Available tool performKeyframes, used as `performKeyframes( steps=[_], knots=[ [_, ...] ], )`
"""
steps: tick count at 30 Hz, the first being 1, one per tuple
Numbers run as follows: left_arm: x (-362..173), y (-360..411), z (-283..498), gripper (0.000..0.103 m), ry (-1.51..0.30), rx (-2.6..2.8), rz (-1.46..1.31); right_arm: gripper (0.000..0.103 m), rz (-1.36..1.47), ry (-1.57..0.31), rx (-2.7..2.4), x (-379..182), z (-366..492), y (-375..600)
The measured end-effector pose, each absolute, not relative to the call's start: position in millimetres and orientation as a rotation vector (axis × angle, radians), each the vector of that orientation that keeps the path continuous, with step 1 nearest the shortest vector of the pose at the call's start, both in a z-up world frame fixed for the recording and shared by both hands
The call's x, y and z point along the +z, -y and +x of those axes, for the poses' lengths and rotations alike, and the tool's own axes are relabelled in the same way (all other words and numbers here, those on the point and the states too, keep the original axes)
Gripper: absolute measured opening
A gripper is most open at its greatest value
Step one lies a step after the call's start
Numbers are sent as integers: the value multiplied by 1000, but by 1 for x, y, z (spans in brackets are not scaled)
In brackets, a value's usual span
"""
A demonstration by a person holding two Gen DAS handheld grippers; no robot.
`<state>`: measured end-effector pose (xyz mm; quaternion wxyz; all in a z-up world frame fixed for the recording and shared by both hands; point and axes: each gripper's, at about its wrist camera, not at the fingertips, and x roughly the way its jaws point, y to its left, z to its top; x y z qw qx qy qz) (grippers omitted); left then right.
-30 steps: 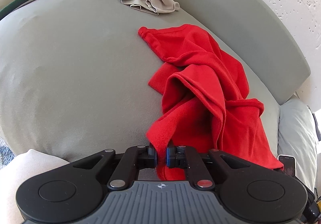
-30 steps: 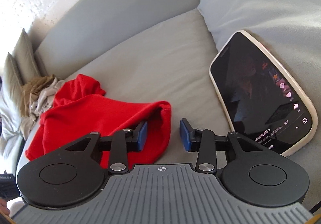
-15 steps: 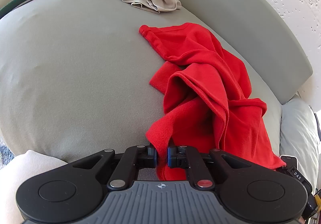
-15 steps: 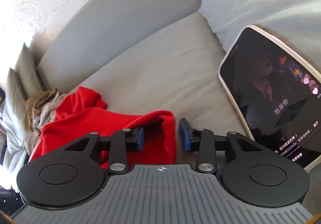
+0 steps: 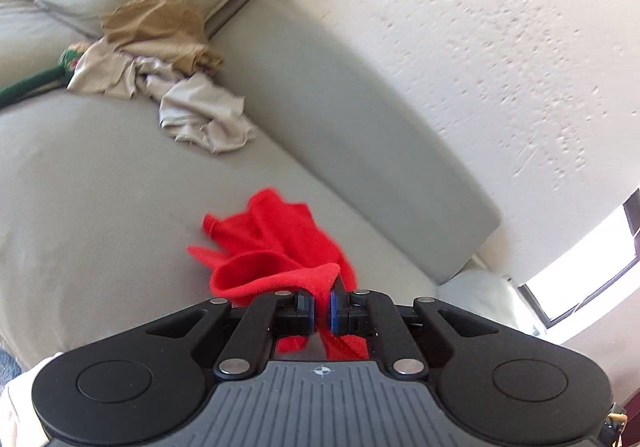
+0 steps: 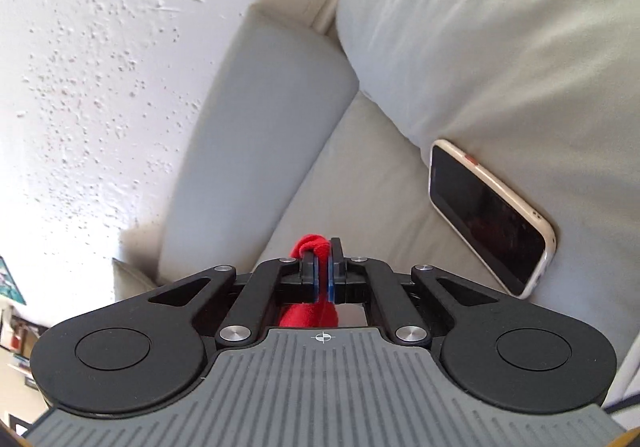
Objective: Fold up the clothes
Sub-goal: 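Lift the red shirt with both grippers and shake it out flat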
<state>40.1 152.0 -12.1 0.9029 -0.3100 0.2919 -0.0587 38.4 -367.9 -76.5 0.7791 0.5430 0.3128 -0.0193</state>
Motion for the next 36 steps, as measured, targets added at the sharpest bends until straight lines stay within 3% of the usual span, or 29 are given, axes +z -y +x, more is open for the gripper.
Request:
performKeyframes(
  steps=[3, 11, 15, 18, 19, 22, 28, 36],
  knots=[
    [33, -156, 34, 4, -504, -147, -654, 4, 1215, -823, 57, -67, 33, 356],
    [227, -145, -22, 4, 82, -190, -464, 4, 1027, -161, 481, 162, -14, 335],
    [263, -148, -46, 4, 203, -194, -502, 4, 999, -113, 468, 213, -33, 326],
    [276, -143, -85, 5, 369, -197, -438, 4, 1024, 49, 524, 226, -71, 332],
    [279, -141, -88, 5, 370, -193, -428, 4, 991, 118, 508, 232, -87, 332],
    [279, -142, -86, 5, 328, -219, -458, 4, 889, 29, 485, 251, -97, 327],
    [262, -152, -69, 5, 234, -197, -470, 4, 800, 57, 465, 260, -108, 328],
    [193, -165, 114, 5, -226, -103, -465, 4, 721, -219, 234, 202, 68, 313]
  ],
)
